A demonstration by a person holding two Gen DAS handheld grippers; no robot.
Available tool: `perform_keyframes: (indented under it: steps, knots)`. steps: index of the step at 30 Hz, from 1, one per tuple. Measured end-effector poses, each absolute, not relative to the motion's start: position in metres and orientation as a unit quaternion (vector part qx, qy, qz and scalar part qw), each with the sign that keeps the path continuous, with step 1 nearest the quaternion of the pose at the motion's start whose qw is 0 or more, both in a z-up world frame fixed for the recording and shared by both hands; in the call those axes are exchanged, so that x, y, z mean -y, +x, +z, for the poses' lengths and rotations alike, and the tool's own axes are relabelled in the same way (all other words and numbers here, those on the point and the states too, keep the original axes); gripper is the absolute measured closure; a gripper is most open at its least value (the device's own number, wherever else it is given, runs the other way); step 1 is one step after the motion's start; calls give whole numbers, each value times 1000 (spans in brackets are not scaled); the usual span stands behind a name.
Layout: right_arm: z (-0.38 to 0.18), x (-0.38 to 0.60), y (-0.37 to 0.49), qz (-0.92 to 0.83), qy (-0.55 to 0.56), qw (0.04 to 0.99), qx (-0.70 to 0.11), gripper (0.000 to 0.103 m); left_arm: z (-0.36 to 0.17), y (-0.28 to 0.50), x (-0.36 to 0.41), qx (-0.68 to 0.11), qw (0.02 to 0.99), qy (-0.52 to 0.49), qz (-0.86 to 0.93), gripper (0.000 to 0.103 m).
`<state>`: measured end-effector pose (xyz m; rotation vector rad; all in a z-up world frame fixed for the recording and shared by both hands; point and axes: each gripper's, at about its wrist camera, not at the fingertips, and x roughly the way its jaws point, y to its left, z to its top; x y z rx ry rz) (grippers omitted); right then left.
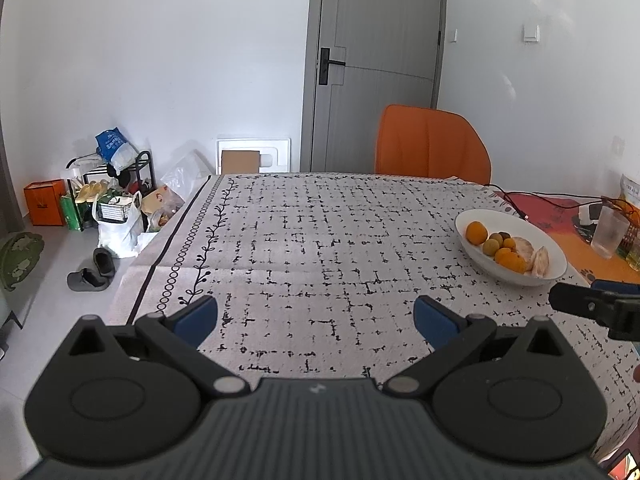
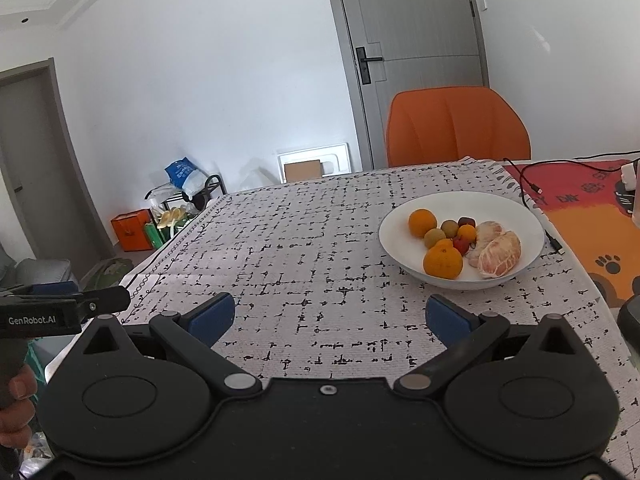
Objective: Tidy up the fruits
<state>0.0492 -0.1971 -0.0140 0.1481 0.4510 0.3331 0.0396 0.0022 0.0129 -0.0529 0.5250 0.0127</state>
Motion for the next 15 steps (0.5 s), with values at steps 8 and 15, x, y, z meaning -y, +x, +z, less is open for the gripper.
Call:
perform_keyframes:
  steps: [8,15]
  knots:
    - [-14,199,50,161,76,958,-223,0,12,40,-4,-261,965,-22,11,0]
    - [-14,199,50,159,78,958,-223,0,11,40,-6,-262,965,-24,14,0]
